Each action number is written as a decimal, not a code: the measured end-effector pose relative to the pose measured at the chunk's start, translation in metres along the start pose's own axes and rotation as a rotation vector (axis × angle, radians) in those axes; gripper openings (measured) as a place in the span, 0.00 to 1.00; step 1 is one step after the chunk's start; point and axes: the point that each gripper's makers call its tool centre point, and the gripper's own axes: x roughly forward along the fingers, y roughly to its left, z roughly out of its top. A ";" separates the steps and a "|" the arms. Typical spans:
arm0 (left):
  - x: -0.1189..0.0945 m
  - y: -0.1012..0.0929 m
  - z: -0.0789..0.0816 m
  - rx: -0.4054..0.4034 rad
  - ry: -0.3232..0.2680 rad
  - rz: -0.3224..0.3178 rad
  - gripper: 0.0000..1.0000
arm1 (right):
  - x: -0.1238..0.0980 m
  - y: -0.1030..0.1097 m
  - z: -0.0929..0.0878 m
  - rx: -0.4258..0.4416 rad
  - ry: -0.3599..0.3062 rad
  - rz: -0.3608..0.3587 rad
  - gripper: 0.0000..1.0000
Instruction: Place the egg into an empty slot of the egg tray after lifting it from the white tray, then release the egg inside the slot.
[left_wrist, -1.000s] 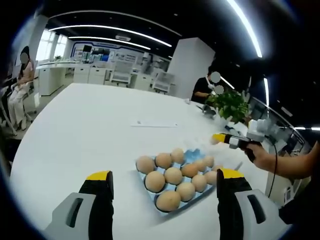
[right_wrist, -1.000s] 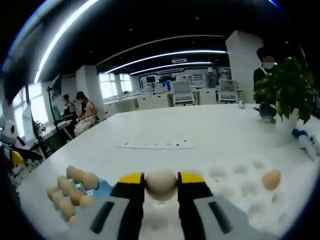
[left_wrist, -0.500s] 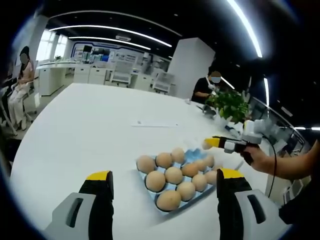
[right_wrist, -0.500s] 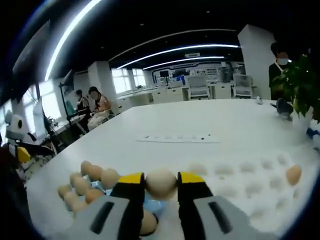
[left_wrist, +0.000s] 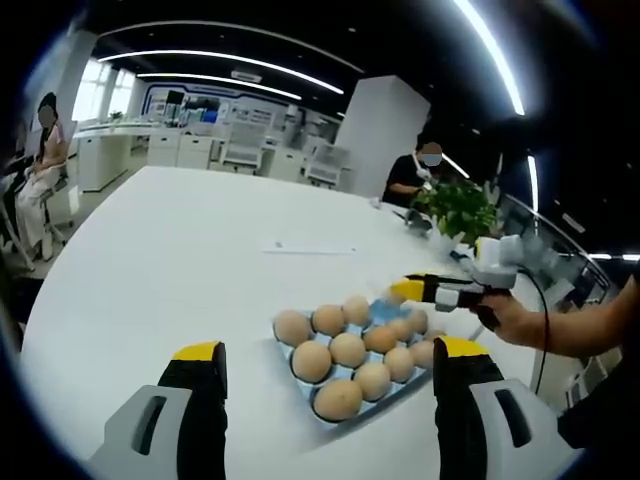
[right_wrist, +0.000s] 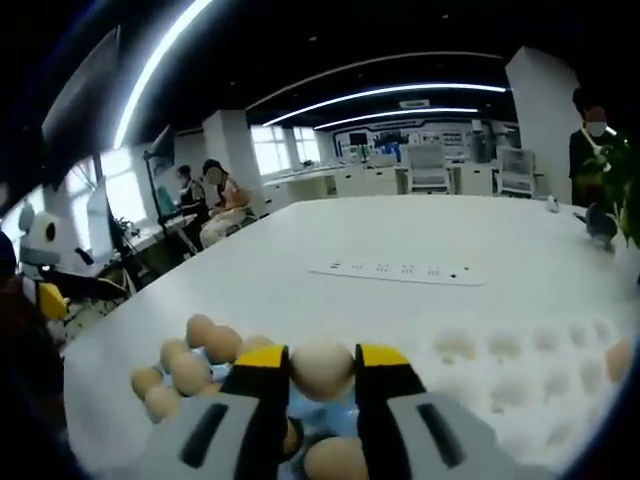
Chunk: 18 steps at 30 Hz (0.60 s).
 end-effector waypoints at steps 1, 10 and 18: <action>0.000 0.000 0.000 -0.001 0.000 0.000 0.85 | 0.001 0.001 -0.001 0.001 0.004 0.005 0.25; 0.001 -0.002 0.002 0.003 -0.005 -0.003 0.85 | 0.011 0.012 -0.011 0.003 0.042 0.039 0.25; 0.001 -0.002 0.003 -0.001 -0.008 -0.001 0.85 | 0.018 0.016 -0.019 0.017 0.076 0.059 0.26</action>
